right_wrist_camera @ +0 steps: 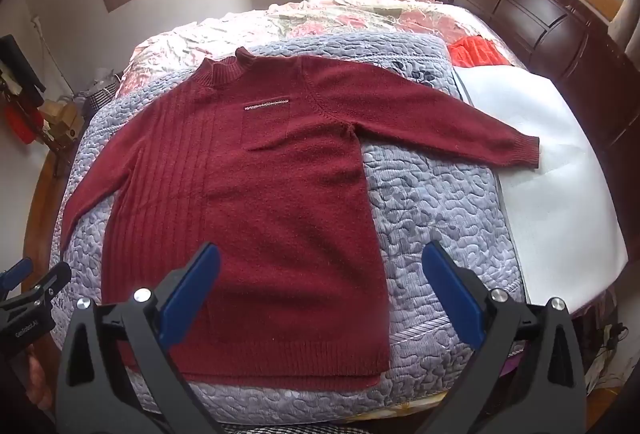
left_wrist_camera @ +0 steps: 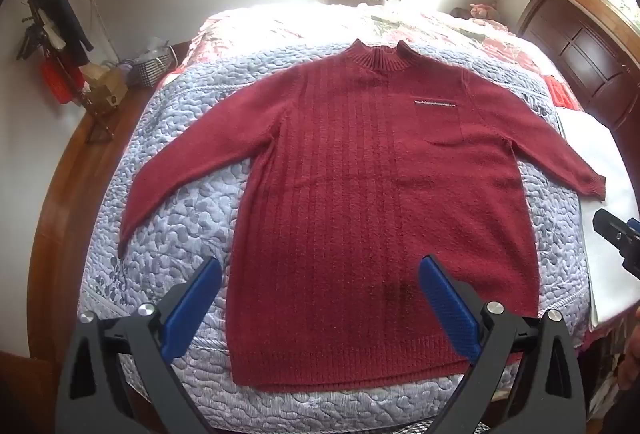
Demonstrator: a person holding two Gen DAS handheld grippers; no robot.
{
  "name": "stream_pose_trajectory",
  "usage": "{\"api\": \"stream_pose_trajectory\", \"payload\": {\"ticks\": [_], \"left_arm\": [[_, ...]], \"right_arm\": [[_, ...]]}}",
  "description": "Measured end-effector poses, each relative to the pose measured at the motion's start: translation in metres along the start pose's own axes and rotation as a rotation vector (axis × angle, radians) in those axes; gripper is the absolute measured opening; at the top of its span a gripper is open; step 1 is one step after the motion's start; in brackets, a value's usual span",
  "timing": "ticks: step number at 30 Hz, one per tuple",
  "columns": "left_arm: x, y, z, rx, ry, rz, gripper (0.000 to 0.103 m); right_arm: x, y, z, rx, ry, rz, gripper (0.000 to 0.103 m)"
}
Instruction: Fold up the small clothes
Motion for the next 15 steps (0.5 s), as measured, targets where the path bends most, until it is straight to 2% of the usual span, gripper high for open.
{"api": "stream_pose_trajectory", "payload": {"ticks": [6,15], "left_arm": [[-0.001,0.002,0.001,-0.002,0.007,0.015,0.099],[0.0,-0.003,0.004,-0.001,-0.01,0.003,0.099]], "right_arm": [[0.013,0.008,0.007,-0.021,0.006,-0.001,0.1],[0.003,-0.004,0.003,-0.001,-0.018,-0.009,0.1]]}}
Point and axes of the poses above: each gripper's, at about its wrist camera, not at the fingertips, and z roughly against the way its jaws point, y to its left, x to its top, the point moved 7 cm from there along -z, roughly the way its jaws point, and after that the axes turned 5 degrees about z, right-handed, at the moved point
